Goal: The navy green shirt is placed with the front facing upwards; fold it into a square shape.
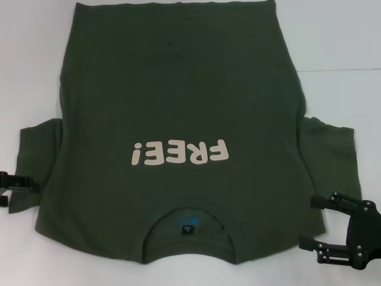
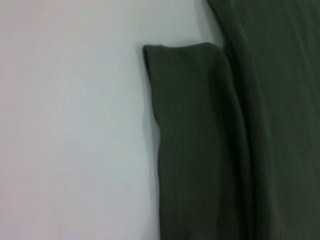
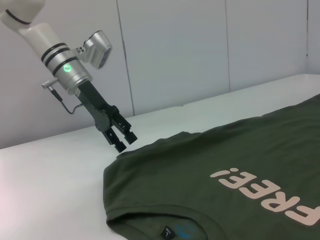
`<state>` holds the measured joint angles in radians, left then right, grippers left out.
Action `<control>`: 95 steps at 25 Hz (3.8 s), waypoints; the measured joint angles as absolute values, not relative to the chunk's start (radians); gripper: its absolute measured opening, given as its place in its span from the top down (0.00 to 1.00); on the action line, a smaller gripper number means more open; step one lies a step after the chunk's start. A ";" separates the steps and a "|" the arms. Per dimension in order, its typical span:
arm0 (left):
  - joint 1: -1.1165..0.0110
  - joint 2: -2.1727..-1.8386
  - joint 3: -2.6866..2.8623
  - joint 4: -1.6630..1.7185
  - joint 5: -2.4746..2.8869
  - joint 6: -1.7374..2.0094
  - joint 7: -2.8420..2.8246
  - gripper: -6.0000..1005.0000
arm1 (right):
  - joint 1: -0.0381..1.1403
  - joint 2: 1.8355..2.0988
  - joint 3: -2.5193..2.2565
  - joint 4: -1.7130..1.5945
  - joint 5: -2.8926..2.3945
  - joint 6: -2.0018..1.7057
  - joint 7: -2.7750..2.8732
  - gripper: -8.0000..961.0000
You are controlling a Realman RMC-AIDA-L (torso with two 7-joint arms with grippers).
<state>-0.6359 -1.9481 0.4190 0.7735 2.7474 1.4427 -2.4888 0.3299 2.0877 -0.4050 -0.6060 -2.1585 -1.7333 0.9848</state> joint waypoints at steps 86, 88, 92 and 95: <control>-0.690 -1.953 0.454 0.723 2.776 1.425 -2.524 0.09 | 0.337 2.086 -0.403 -0.606 -2.158 -1.729 0.985 0.05; -0.690 -1.953 0.452 0.721 2.776 1.424 -2.524 0.09 | 0.338 2.086 -0.403 -0.606 -2.158 -1.728 0.985 0.05; -0.690 -1.954 0.453 0.720 2.776 1.418 -2.524 0.17 | 0.340 2.086 -0.403 -0.606 -2.158 -1.727 0.985 0.05; -0.690 -1.956 0.456 0.719 2.776 1.416 -2.525 0.25 | 0.340 2.086 -0.403 -0.606 -2.158 -1.727 0.985 0.05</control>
<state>-0.6903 -1.9557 0.4563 0.7193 2.7765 1.4157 -2.5247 0.3405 2.0861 -0.4034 -0.6059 -2.1583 -1.7271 0.9848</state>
